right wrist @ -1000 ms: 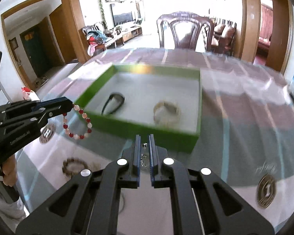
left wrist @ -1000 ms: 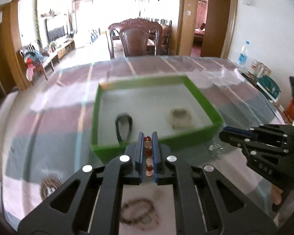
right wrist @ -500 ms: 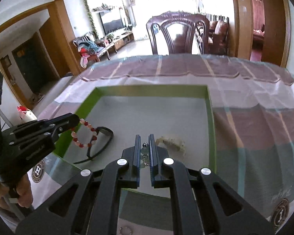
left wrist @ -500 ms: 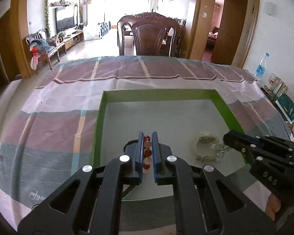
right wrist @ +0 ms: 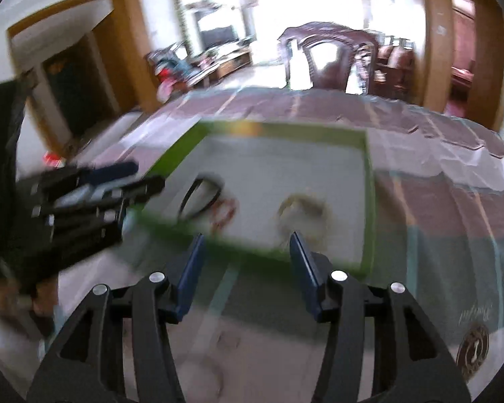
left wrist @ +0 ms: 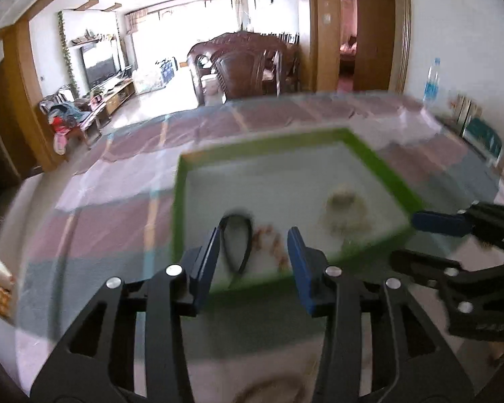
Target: Organize jewelry
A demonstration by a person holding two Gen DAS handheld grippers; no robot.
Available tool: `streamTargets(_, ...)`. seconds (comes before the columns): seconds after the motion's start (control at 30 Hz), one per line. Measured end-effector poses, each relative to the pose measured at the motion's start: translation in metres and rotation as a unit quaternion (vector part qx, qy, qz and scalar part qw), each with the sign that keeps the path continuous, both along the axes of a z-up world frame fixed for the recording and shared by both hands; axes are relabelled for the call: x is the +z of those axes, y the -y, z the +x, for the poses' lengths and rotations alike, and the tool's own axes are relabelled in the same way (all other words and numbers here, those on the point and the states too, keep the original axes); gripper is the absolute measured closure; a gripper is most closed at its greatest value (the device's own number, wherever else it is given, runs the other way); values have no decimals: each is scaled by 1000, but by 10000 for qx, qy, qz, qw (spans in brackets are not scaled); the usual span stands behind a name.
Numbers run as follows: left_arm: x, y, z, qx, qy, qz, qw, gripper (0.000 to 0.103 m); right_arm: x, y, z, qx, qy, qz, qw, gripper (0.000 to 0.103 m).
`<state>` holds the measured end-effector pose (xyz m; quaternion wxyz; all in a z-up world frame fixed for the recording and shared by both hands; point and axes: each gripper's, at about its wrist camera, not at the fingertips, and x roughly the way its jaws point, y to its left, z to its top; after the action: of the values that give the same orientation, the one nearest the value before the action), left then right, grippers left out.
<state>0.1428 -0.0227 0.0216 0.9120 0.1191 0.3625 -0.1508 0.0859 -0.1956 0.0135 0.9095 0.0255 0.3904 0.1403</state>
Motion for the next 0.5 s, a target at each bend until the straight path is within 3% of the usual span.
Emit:
streamTargets(0.2,-46,-34,-47,-134,-978,422,9942,62,-38,-26,-33,584,-554,-807,9935,51)
streamTargets(0.27,-62,-48,-58,-22,-1273,524,9905,80,-46,-30,-34,661,-667,-870,9918,51)
streamTargets(0.3,-67,-53,-62,-5,-1393,496,9890,81,-49,-32,-33,696,-721,-860,9912,51)
streamTargets(0.5,-77,-66,-67,123,-1522,244,9880,81,-51,-71,-38,1248,-825,-819,9853,54)
